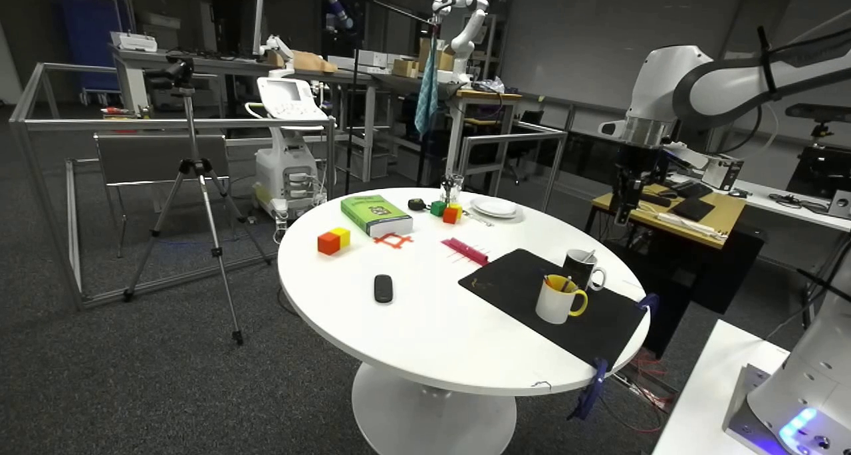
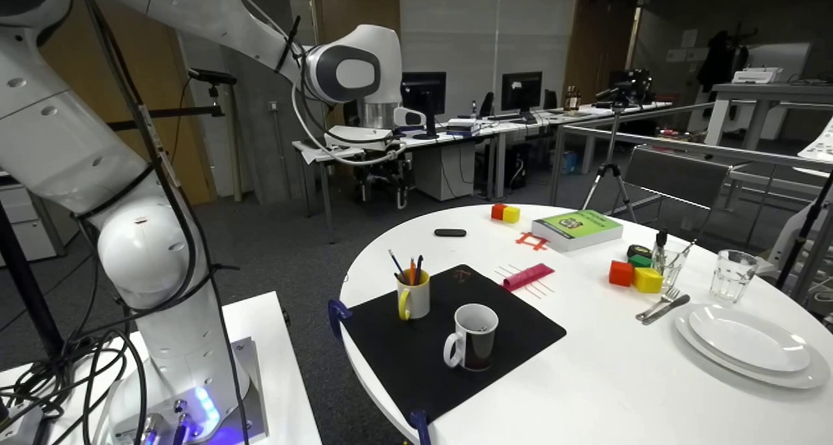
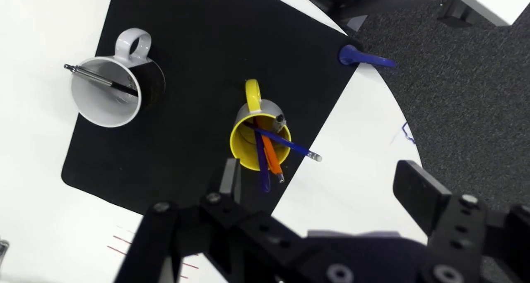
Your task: Remove the pen from the black cup and put them inside the white cup
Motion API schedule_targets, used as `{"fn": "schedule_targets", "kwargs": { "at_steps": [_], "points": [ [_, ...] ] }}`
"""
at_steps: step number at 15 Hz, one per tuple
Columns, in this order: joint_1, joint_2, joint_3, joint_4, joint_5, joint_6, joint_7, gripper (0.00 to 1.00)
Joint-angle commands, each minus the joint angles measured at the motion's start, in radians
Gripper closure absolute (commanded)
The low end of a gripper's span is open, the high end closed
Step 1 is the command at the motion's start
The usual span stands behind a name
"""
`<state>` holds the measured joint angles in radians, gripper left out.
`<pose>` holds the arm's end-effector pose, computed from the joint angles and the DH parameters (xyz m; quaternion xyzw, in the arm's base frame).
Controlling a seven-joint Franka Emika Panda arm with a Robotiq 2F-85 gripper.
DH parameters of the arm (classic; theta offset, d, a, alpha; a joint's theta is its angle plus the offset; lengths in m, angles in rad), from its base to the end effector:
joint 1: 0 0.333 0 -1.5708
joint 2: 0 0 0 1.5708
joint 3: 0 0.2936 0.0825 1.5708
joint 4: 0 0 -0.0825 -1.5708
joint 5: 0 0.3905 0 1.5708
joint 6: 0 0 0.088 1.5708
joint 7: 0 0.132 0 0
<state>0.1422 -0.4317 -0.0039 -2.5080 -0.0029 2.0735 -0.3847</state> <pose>0.4173 0.0579 0.3850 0.9658 0.2594 -0.0014 0.0003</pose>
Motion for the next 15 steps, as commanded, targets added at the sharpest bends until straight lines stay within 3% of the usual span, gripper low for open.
{"fn": "schedule_targets", "kwargs": {
  "at_steps": [1,7,15],
  "points": [
    [0.049,0.039,0.045,0.032,-0.007,0.020,-0.036,0.00],
    [0.080,0.147,0.069,0.113,-0.077,0.026,-0.171,0.00],
    [0.016,0.251,0.023,0.174,-0.109,0.041,-0.347,0.00]
  ]
}}
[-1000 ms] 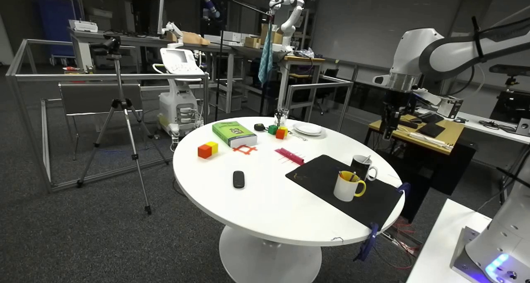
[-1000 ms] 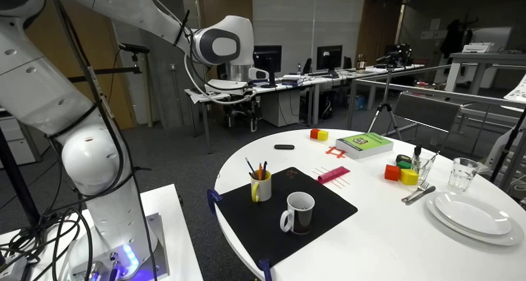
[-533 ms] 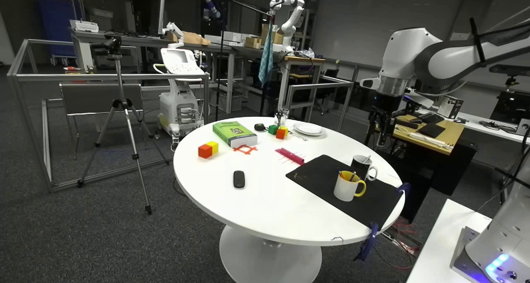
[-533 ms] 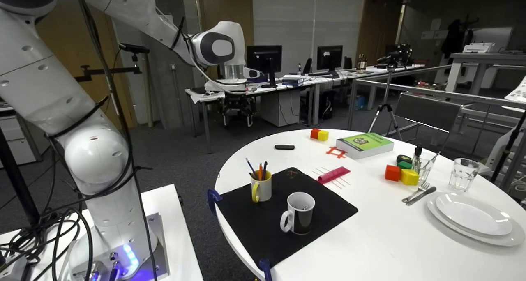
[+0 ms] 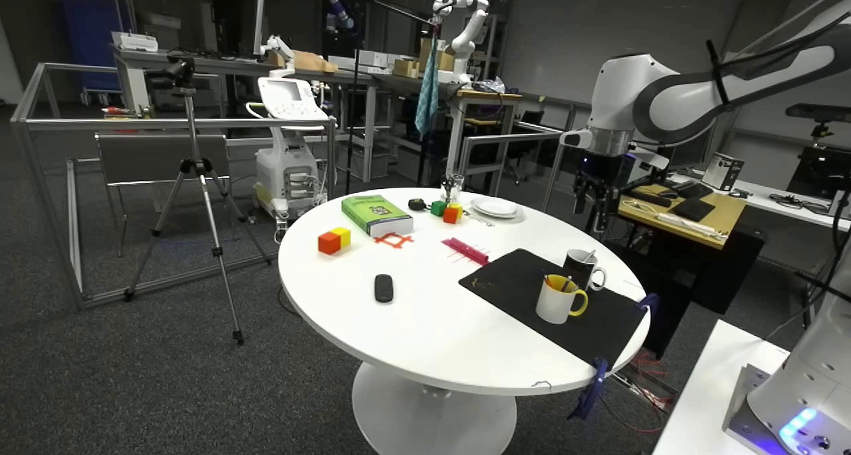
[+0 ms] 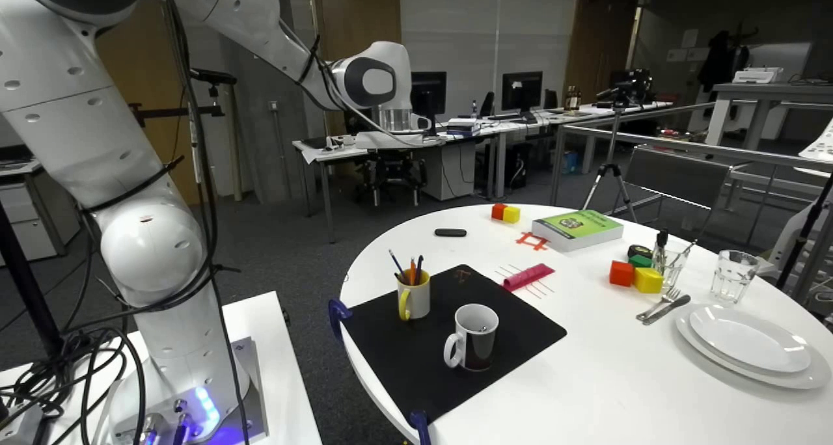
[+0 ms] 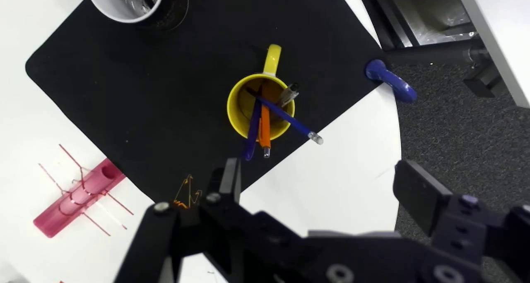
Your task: Remove the pen from the black cup and put them inside the white cup
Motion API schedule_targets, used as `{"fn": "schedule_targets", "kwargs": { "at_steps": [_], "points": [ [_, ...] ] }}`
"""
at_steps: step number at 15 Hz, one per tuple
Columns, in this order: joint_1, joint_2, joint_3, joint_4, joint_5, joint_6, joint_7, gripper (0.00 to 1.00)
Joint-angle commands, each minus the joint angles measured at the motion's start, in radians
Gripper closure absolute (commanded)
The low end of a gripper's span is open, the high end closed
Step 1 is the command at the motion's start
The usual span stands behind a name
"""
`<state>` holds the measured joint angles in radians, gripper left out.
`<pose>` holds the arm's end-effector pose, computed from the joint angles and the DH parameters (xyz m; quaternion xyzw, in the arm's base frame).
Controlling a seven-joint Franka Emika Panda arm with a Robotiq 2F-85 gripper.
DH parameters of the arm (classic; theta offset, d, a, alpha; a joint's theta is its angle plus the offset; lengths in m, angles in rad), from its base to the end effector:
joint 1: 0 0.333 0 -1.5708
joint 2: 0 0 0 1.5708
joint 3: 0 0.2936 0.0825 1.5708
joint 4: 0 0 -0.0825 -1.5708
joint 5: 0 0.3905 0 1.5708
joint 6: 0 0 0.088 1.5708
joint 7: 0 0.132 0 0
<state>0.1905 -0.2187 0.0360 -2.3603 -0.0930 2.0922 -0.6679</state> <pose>0.4610 0.0993 0.3600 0.8901 0.4531 -0.0338 0.0371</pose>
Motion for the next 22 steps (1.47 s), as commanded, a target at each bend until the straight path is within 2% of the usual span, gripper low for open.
{"fn": "schedule_targets", "kwargs": {
  "at_steps": [1,13,22],
  "points": [
    [-0.046,0.049,-0.020,0.025,-0.035,0.024,-0.068,0.00],
    [-0.171,0.173,-0.065,0.042,-0.235,0.113,-0.055,0.00],
    [-0.184,0.182,-0.067,0.031,-0.217,0.094,-0.032,0.00]
  ]
}}
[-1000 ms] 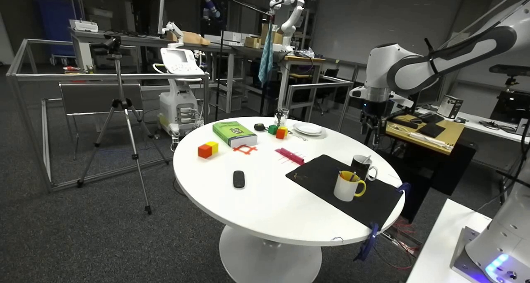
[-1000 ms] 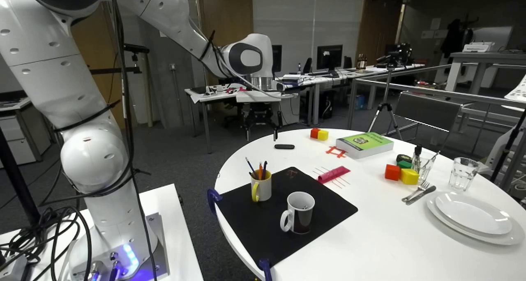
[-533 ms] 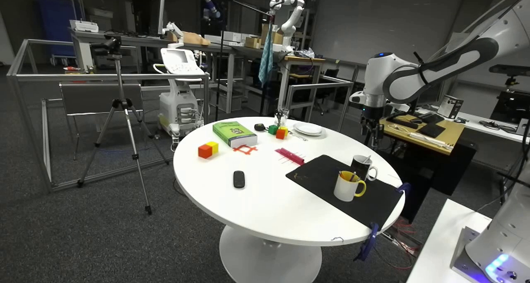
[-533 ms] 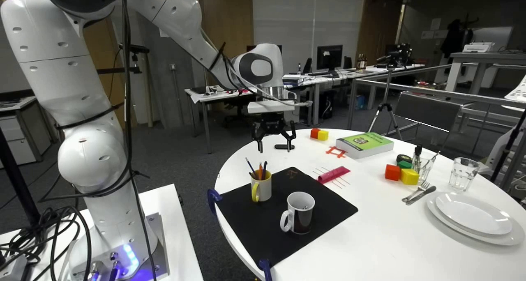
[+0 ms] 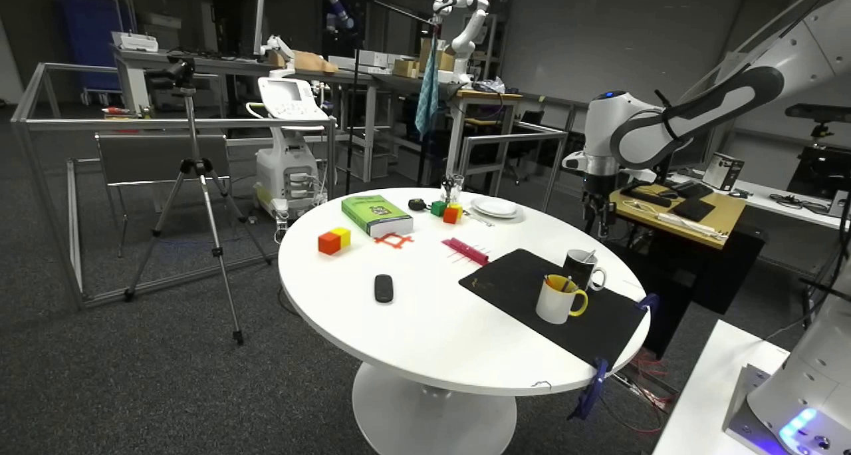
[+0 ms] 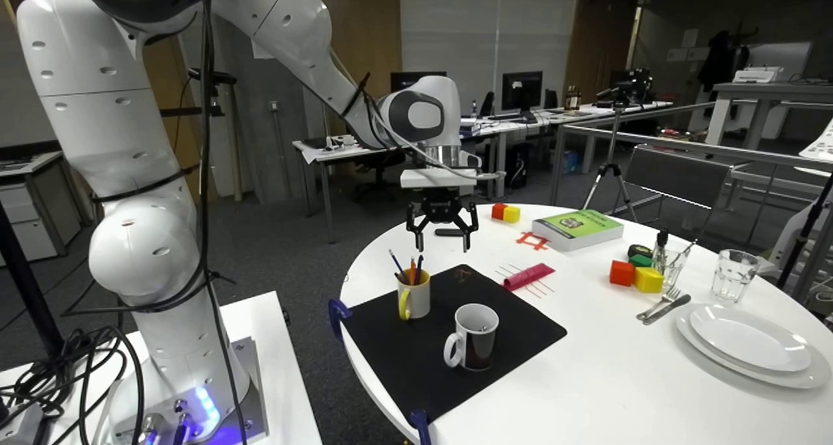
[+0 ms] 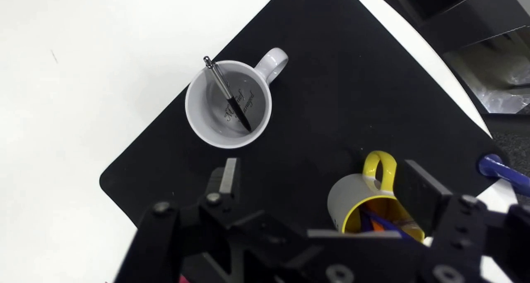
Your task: Remove the pen from the black cup and put them inside the white cup
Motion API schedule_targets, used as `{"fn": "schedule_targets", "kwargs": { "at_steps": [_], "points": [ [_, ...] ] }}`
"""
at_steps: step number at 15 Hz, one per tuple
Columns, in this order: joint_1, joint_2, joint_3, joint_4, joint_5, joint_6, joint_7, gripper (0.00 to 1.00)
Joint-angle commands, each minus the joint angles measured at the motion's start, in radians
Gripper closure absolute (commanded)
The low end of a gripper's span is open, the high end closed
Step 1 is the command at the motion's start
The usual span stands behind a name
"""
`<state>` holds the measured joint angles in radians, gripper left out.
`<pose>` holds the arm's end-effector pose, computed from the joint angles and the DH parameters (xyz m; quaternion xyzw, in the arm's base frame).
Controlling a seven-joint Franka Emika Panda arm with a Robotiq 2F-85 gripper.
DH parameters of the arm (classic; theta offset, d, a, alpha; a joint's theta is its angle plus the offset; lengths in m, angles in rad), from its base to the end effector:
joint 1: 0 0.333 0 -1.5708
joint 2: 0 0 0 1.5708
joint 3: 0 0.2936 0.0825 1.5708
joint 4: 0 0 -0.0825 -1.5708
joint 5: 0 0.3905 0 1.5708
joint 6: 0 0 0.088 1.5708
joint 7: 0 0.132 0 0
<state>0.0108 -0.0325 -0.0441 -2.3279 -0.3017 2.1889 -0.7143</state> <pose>0.4943 -0.0332 0.2933 0.8994 0.4179 -0.0916 0.0897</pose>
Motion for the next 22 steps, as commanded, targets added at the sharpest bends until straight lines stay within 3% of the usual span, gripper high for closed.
{"fn": "schedule_targets", "kwargs": {
  "at_steps": [1,11,22],
  "points": [
    [-0.003,-0.007,0.017,-0.009,-0.031,0.009,0.029,0.00],
    [-0.016,0.072,0.010,0.018,-0.226,0.015,0.253,0.00],
    [-0.067,0.219,-0.022,0.089,-0.255,0.079,0.218,0.00]
  ]
}}
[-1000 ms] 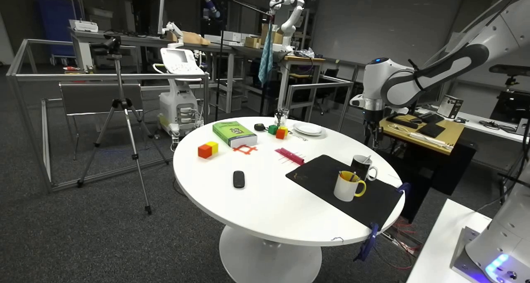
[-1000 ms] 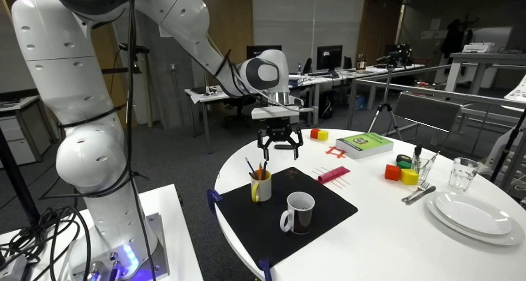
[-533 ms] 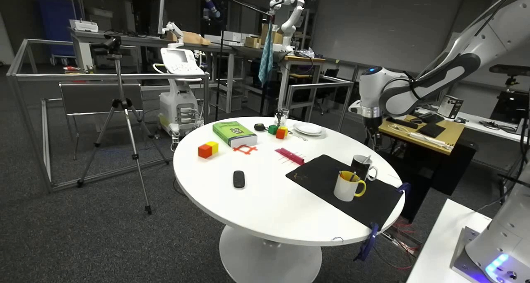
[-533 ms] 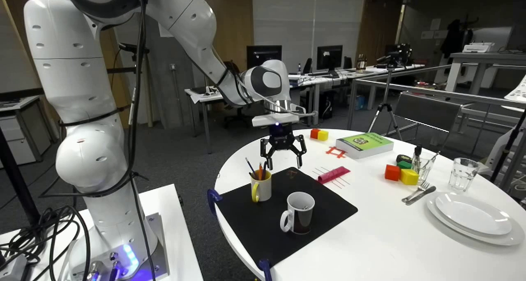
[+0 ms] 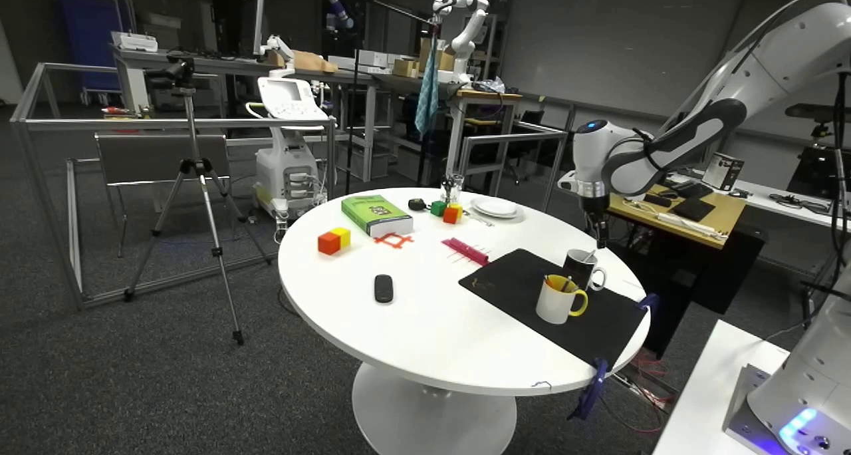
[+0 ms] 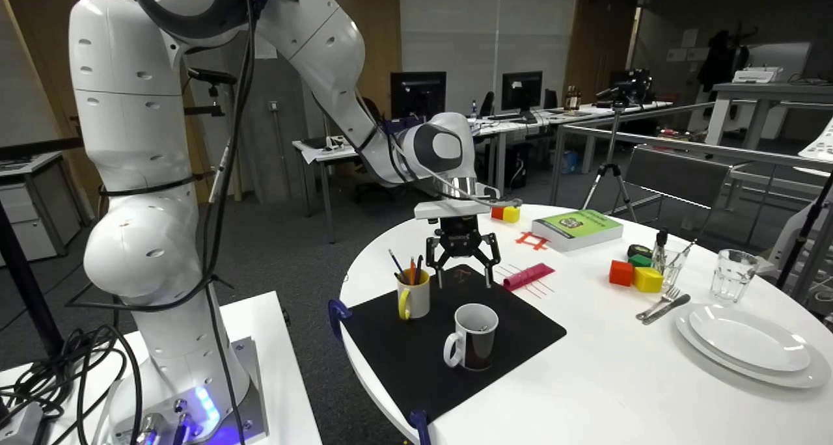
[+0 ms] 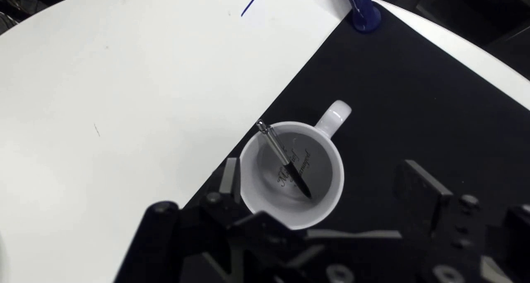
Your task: Remove the pen from the black cup and put them inside the white cup
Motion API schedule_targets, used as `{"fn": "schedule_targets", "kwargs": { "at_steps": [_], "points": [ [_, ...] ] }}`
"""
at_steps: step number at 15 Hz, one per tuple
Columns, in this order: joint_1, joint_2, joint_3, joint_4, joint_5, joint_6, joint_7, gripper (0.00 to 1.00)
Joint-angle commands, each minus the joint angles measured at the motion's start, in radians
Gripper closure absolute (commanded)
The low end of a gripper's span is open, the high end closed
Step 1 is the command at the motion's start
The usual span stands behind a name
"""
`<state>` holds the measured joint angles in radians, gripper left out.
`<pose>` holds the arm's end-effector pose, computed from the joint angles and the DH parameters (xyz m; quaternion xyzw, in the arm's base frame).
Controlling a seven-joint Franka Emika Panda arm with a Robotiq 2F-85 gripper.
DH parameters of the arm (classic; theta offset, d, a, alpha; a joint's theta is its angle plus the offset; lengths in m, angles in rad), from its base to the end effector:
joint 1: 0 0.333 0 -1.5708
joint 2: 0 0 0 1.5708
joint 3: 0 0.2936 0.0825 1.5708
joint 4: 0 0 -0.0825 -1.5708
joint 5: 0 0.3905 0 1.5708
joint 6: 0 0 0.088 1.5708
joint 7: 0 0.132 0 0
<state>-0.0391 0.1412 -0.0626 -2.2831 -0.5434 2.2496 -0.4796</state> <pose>0.5056 -0.0769 0.2316 0.9067 0.3627 -0.1378 0.1651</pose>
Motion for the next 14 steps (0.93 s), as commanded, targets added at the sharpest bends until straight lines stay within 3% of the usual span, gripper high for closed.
{"fn": "schedule_targets", "kwargs": {
  "at_steps": [1,4,6,7,11,14],
  "points": [
    [-0.019,0.058,-0.003,0.053,-0.012,0.015,-0.019,0.00],
    [-0.022,0.091,-0.002,0.080,-0.011,0.007,-0.023,0.27],
    [-0.023,0.112,0.000,0.099,-0.009,0.001,-0.025,0.33],
    [-0.022,0.121,0.001,0.107,-0.010,-0.002,-0.025,0.35],
    [-0.017,0.164,0.004,0.149,-0.014,-0.018,-0.027,0.26],
    [-0.013,0.196,0.008,0.181,-0.013,-0.028,-0.033,0.27]
  ]
}}
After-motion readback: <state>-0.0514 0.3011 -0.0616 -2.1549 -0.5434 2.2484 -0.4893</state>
